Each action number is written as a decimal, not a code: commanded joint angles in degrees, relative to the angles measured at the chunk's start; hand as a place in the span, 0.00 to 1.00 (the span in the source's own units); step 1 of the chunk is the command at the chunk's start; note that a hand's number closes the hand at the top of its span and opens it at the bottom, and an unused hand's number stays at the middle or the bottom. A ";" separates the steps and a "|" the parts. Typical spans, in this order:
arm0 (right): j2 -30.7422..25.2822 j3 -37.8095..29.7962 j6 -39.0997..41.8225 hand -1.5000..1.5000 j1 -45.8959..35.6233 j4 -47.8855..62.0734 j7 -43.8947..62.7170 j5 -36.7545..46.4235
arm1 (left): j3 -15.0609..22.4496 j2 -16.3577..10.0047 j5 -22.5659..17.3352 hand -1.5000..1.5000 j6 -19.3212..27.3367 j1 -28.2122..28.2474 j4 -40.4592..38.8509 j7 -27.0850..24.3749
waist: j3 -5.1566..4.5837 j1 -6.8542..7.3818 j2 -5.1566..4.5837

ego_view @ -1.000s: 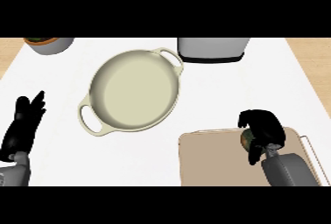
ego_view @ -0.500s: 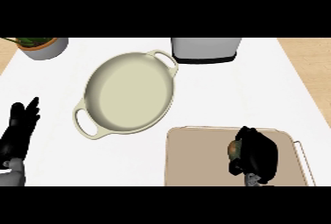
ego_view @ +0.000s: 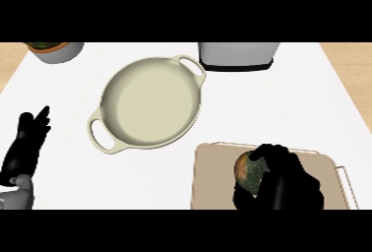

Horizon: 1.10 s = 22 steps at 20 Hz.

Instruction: Pick the squash from the tray and place it in the pot

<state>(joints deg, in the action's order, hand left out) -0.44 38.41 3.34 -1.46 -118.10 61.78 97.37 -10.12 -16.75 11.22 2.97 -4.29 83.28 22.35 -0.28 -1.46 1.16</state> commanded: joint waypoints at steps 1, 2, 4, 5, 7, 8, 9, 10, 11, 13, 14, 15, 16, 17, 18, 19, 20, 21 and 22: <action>0.42 10.99 2.70 1.00 -6.51 -5.68 11.45 10.63 | 1.18 0.31 0.45 0.50 -0.63 1.03 1.25 -0.59 | 0.08 1.33 -0.25; 0.42 11.39 5.43 1.00 -11.01 -6.36 13.39 10.03 | 0.92 1.01 0.37 0.50 0.22 0.26 0.33 -0.80 | -0.01 1.69 -0.38; 0.42 15.67 10.56 1.00 -15.08 -6.47 15.73 12.44 | 0.80 0.08 -0.28 0.50 -1.27 -0.77 0.34 -0.29 | 0.04 1.71 -0.57; 0.40 14.08 13.01 1.00 -18.62 -5.49 16.38 11.17 | 0.87 0.59 0.84 0.50 0.21 -1.53 -0.86 -0.39 | 0.03 1.86 -0.79; 0.32 13.87 13.93 1.00 -21.96 -4.30 16.72 7.78 | 1.32 0.63 1.55 0.50 0.43 -2.55 -1.94 -0.58 | -0.03 2.27 -0.93; 0.31 11.65 14.81 1.00 -23.82 -4.75 16.32 5.44 | 1.09 -0.21 0.21 0.50 -1.28 -1.02 1.36 -0.31 | 0.03 3.27 -0.78; 0.33 12.35 14.91 1.00 -24.94 -3.02 16.79 4.63 | 1.54 0.68 0.18 0.50 -1.23 -2.37 -1.38 -0.68 | -0.08 2.96 -0.96; 0.34 9.52 15.12 1.00 -26.31 -2.29 16.47 2.03 | 1.49 0.49 0.11 0.50 -1.29 -2.23 -0.30 -0.91 | -0.05 3.52 -1.04; 0.36 8.81 15.24 1.00 -26.91 -2.28 17.34 0.47 | 0.89 -0.25 0.31 0.50 -1.38 -1.43 -1.21 -2.12 | -0.04 3.57 -1.07; 0.37 6.03 13.74 1.00 -29.74 0.04 17.33 -3.88 | 1.39 -0.04 0.34 0.50 -1.37 -4.26 -0.82 0.00 | -0.03 4.01 -1.31; 0.38 5.60 13.20 1.00 -30.47 1.83 18.42 -5.15 | 3.09 1.44 1.39 0.50 -0.70 -2.94 0.33 -0.31 | 0.00 4.48 -1.22; 0.39 3.35 13.17 1.00 -32.60 2.77 18.11 -6.74 | 2.68 1.52 1.12 0.50 -0.67 -3.04 -0.78 -0.33 | -0.03 4.57 -1.37; 0.39 0.60 12.91 1.00 -34.08 3.73 17.58 -9.04 | 2.40 0.87 0.28 0.50 -1.78 -4.26 -0.79 -0.28 | -0.01 4.60 -1.49; 0.39 -0.25 11.46 1.00 -35.38 6.38 17.81 -10.16 | 2.74 1.55 1.33 0.50 -0.53 -3.95 -1.85 -1.84 | -0.10 5.30 -1.82; 0.40 -2.06 13.00 1.00 -37.07 6.90 18.13 -12.35 | 2.27 0.73 0.45 0.50 -1.77 -3.78 -1.23 -0.43 | -0.01 5.26 -1.49; 0.40 -2.41 10.98 1.00 -38.17 9.39 18.87 -13.40 | 2.32 0.28 0.79 0.50 -1.89 -5.66 -2.41 -0.84 | -0.06 5.34 -1.81; 0.40 -4.58 9.27 1.00 -39.29 11.61 18.95 -15.45 | 2.67 0.92 0.37 0.50 -2.12 -5.15 -1.69 -0.05 | 0.02 6.06 -1.86; 0.40 -6.51 9.98 1.00 -41.02 13.34 18.81 -17.19 | 2.88 1.13 1.07 0.50 -1.53 -3.96 -2.03 -1.67 | 0.01 5.86 -1.77; 0.40 -8.51 10.12 1.00 -43.88 14.65 18.45 -19.12 | 3.50 1.51 1.44 0.50 -1.38 -5.25 -2.10 -0.73 | 0.02 5.85 -1.78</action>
<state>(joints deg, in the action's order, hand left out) -0.82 34.80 11.40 -38.17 -109.14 68.48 84.58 -7.46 -15.75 12.10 1.49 -8.64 81.66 21.57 -0.28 3.86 -0.49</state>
